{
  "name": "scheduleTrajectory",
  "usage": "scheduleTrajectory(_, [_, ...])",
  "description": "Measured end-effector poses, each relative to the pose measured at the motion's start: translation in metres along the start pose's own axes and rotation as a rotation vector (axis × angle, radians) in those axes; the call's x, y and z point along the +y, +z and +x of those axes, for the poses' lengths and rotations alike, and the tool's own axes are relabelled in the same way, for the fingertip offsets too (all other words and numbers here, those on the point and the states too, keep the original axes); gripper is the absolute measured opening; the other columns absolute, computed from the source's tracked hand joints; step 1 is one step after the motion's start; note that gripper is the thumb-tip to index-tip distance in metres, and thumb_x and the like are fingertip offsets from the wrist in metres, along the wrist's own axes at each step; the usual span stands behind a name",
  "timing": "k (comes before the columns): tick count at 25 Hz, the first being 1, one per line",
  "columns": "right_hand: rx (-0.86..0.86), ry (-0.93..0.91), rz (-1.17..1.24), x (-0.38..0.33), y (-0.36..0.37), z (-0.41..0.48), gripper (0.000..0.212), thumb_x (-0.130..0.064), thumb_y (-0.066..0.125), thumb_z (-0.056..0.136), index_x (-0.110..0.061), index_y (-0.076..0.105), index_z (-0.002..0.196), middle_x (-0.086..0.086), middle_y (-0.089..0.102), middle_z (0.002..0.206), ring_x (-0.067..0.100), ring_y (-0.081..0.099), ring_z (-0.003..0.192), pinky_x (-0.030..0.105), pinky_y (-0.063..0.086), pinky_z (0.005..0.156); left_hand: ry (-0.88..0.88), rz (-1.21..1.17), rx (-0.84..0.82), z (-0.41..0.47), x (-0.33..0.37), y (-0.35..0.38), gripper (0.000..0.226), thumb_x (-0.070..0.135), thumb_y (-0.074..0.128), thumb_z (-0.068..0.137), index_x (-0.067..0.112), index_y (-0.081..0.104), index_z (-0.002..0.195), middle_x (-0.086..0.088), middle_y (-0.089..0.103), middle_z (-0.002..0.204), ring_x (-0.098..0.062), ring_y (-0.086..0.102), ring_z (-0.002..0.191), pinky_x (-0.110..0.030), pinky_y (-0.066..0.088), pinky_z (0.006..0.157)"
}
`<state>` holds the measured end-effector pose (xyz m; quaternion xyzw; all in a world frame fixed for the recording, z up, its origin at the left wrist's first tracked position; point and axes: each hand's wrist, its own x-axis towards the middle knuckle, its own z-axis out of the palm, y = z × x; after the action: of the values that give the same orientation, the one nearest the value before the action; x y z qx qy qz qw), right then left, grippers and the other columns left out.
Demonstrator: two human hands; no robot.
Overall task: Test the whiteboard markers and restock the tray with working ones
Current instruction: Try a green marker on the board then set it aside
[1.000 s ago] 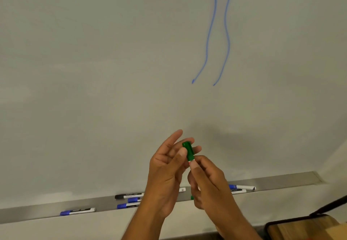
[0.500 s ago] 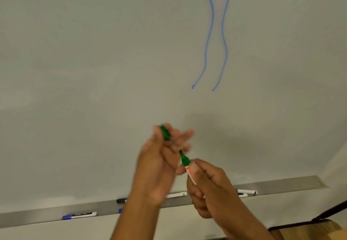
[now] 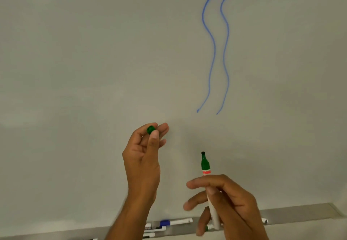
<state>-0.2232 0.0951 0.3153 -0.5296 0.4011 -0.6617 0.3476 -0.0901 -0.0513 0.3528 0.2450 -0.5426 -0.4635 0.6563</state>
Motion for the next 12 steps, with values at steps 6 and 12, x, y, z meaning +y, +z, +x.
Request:
scheduleTrajectory(6, [0.118,-0.438,-0.335,-0.045,0.005,0.053,0.043,-0.035,0.074,0.089,-0.018,0.061,0.126,0.004,0.075,0.111,0.025,0.07,0.094,0.036,0.058,0.077,0.543,0.243,-0.051,0.068,0.046,0.011,0.018,0.021,0.059,0.109,0.025,0.063,0.127,0.011,0.074,0.131,-0.013,0.065,0.132,-0.03,0.055,0.107])
scheduleTrajectory(12, [0.263,-0.731,-0.323,-0.126,0.025,0.136,0.038,-0.049,0.043,0.103,-0.023,0.067,0.118,0.003,0.074,0.088,0.025,0.072,0.087,0.032,0.056,0.08,1.046,0.687,0.079,0.177,0.1,0.026,0.036,0.024,0.052,0.11,0.005,0.061,0.14,-0.004,0.062,0.15,-0.02,0.045,0.152,-0.058,0.031,0.121])
